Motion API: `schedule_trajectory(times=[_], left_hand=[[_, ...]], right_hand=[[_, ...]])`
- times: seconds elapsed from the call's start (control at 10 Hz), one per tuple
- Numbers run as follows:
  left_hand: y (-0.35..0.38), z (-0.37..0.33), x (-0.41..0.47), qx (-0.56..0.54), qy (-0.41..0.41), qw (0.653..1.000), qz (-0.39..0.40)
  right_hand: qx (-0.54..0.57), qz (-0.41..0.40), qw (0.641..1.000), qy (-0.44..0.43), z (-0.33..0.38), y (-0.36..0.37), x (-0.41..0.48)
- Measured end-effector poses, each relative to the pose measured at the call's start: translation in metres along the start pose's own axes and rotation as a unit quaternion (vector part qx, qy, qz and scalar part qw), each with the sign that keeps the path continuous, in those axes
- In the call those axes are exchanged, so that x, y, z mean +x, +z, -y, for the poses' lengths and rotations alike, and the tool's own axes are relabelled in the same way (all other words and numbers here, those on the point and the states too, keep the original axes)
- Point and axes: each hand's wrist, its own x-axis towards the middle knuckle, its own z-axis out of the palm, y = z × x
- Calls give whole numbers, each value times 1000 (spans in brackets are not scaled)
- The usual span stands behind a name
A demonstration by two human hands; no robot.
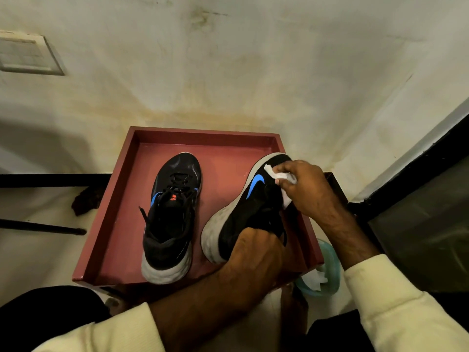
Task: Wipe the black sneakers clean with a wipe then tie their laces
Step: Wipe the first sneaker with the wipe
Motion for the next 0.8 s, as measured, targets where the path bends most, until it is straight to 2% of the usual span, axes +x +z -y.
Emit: schedule_trajectory(times=[0.1,0.2,0.3,0.4,0.5,0.8], left_hand=[[-5,4,-3,24,16,1000,-10],[-39,17,-17,21,63,998,-17],[-44,32,-18,-16,59,998,-13],[-48,41,-17,-45,10,998,-46],[-47,40,-16,-118,-26,992,-39],[-44,28,-12,-169,-26,985,13]], right_hand=[[-22,38,999,20,-15,-14,3],[-24,9,999,31,-25,-25,2],[-16,-40,998,51,-31,-31,2],[-3,-48,997,55,-29,-31,2],[8,-44,998,48,-22,-30,1],[8,-21,999,32,-9,-23,-4]])
